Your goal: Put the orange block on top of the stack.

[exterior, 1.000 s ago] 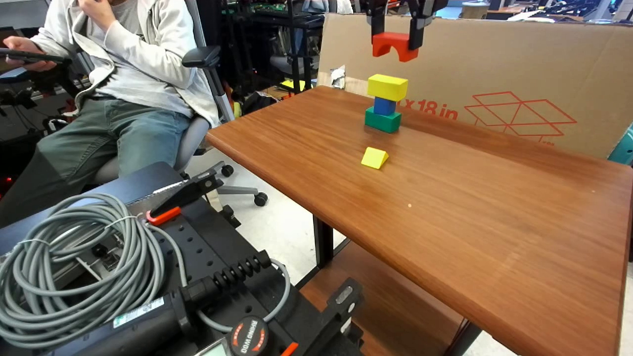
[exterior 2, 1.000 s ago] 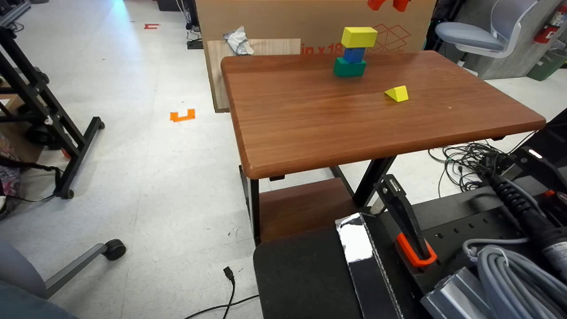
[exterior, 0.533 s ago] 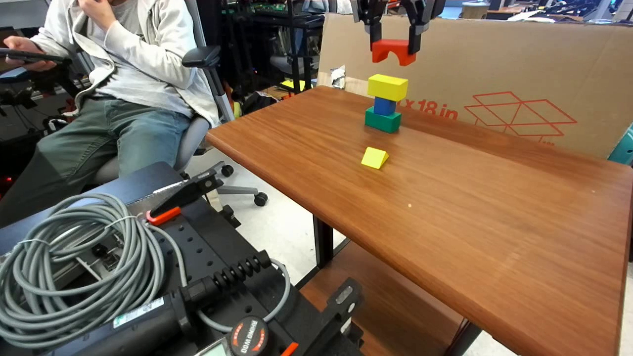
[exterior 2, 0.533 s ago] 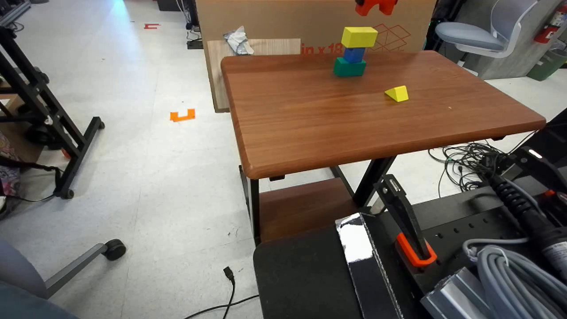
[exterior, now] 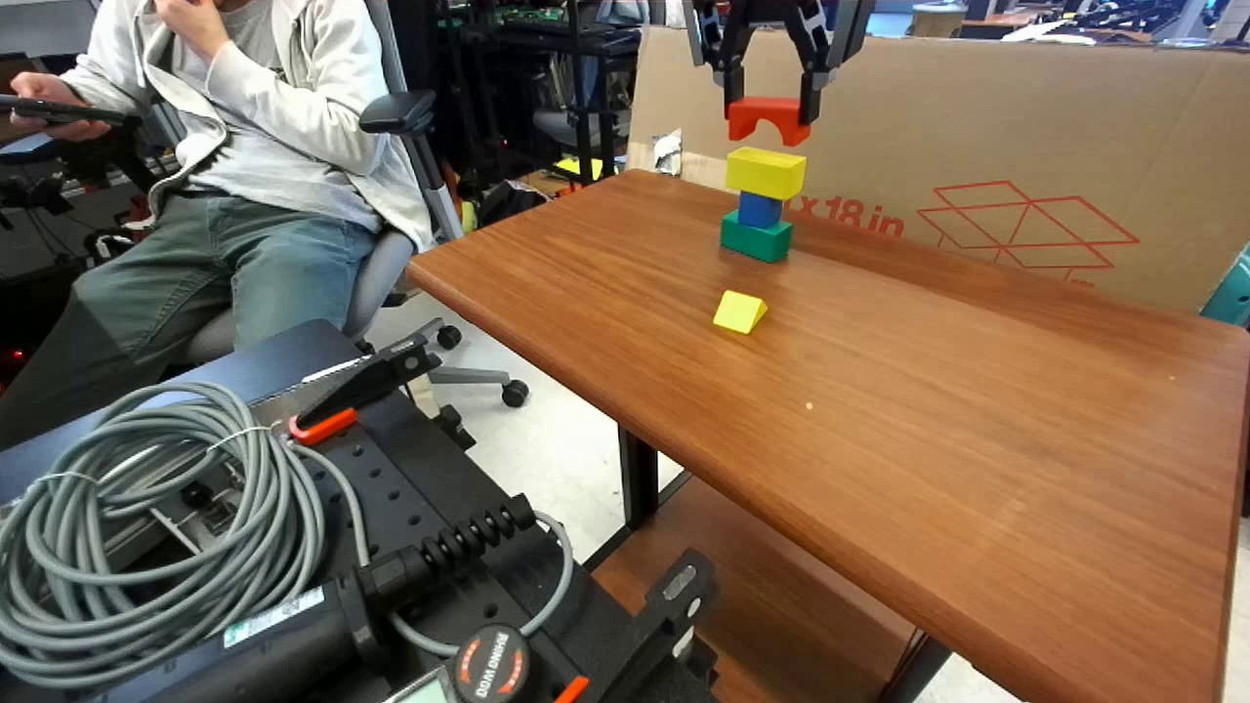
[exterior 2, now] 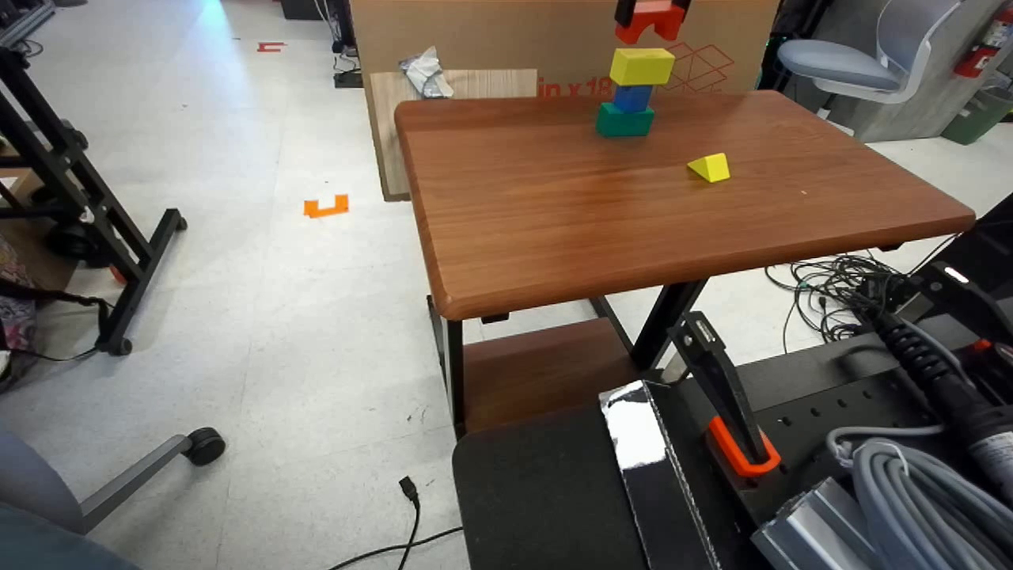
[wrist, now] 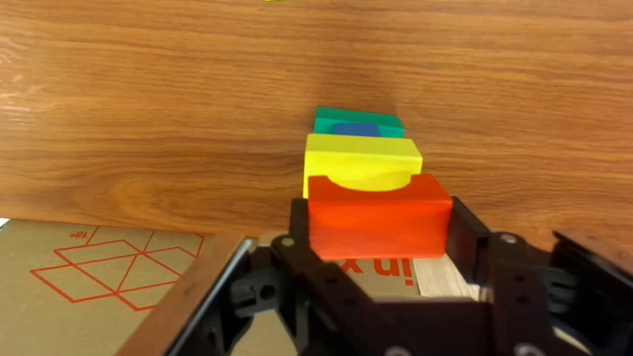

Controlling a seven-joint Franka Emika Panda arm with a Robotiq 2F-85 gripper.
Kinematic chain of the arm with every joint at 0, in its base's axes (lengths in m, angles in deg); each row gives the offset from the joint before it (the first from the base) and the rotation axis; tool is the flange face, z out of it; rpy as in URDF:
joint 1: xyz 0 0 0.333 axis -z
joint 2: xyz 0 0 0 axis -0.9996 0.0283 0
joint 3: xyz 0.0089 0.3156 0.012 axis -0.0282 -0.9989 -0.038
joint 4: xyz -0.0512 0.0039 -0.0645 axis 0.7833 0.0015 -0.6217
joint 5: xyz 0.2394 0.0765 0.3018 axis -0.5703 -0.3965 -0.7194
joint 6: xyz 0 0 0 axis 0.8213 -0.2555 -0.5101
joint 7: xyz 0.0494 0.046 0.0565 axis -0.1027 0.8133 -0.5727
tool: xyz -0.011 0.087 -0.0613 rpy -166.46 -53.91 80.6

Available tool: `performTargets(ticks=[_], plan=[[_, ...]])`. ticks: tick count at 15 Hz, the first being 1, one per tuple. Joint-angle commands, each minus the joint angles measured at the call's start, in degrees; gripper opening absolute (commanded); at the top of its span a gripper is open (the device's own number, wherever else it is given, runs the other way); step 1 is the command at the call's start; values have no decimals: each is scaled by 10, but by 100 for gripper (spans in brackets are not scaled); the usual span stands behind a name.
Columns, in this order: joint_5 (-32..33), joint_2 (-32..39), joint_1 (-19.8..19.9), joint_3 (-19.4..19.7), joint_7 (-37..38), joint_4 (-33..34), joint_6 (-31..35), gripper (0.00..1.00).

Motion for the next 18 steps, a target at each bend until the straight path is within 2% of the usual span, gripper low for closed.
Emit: performTargets(ticks=[1,6,7,8,9,13,16,18], plan=[[-13,16,14,-13,-29,26,-15,41],[-14,18,18,-18,-48,26,-22,41],[-14,19,18,-19,-49,27,-25,91],[-16,19,19,-19,-49,29,-30,92],[-16,20,19,-18,-48,30,-33,98],[-23,17,24,-19,-48,33,-43,100],[-46,-13,23,-17,-24,26,-106,100],[-39,-52,12,-6,5,13,-167,100]])
